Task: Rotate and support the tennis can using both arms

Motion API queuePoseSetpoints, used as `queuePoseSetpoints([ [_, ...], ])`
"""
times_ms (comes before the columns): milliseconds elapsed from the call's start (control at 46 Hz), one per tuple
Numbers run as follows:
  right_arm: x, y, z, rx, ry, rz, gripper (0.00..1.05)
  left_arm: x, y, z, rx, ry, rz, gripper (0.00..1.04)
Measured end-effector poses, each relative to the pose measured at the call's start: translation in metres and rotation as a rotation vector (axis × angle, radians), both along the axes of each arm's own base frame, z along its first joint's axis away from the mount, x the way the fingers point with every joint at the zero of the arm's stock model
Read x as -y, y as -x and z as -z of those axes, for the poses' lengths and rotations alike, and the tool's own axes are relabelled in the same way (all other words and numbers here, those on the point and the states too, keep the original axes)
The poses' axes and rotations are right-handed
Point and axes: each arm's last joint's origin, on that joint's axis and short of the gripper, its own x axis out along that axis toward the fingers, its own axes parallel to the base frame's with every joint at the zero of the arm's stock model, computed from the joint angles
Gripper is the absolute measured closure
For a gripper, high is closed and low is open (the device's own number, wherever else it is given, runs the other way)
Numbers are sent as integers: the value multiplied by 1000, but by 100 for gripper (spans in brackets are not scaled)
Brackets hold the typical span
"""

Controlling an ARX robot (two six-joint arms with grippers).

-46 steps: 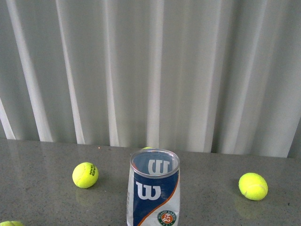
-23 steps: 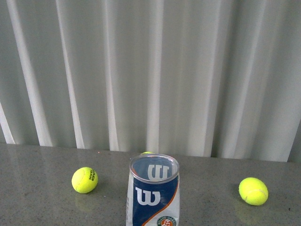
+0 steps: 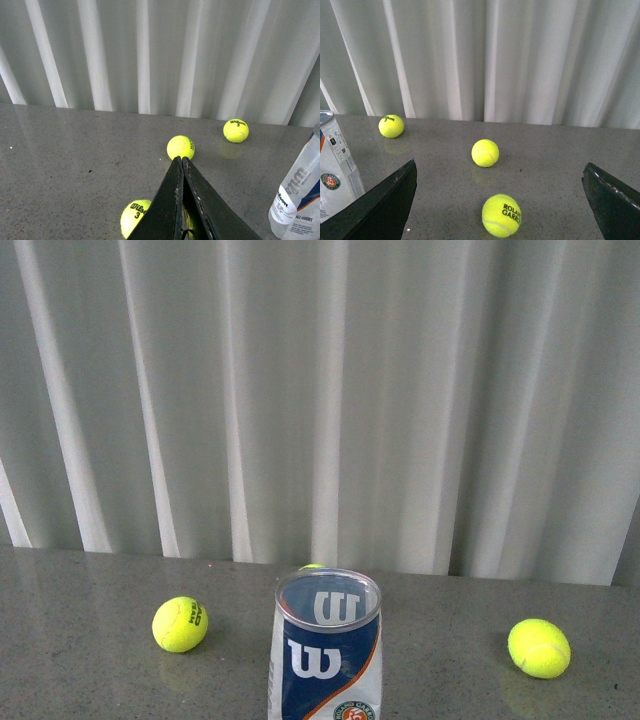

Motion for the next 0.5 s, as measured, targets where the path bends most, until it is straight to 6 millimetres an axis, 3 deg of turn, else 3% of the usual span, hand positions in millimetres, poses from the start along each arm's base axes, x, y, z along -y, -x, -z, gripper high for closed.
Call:
queuePoseSetpoints([
  [499,0,0,0,0,0,0,7,0,14,-1,5,0,0,101],
])
